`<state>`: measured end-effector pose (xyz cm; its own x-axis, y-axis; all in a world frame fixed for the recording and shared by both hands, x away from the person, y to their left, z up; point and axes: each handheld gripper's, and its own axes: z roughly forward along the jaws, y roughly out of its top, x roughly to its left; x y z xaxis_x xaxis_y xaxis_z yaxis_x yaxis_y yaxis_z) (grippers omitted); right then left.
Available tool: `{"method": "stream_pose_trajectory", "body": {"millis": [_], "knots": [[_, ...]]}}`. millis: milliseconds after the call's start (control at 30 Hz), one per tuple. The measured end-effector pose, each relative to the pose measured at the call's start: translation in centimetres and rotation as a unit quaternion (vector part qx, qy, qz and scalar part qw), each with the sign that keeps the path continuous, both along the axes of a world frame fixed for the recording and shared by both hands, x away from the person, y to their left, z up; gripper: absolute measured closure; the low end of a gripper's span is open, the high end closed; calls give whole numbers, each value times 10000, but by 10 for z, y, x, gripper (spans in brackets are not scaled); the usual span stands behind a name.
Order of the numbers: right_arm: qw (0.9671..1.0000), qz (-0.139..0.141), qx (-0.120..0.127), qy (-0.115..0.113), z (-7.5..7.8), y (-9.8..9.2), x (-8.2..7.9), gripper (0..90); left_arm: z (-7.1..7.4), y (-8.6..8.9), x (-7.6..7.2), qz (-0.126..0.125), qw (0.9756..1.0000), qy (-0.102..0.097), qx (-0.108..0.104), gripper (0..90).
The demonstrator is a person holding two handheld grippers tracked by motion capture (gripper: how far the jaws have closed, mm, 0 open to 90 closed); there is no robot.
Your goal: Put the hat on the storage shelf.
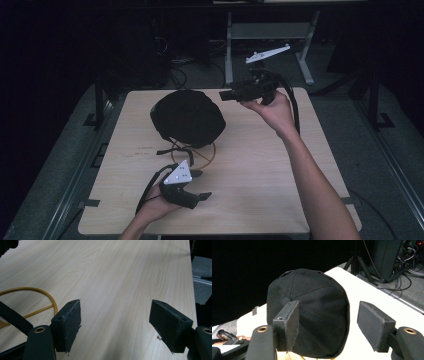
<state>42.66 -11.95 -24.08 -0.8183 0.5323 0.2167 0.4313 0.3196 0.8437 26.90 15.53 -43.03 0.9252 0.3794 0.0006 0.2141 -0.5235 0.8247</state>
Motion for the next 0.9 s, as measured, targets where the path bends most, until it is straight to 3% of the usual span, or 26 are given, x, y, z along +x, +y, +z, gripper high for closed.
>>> {"method": "stream_pose_trajectory", "body": {"millis": [900], "knots": [[9995,-316,13,82,-7,-45,-10,318,0,1,2,10,10000,80,-16,251]]}}
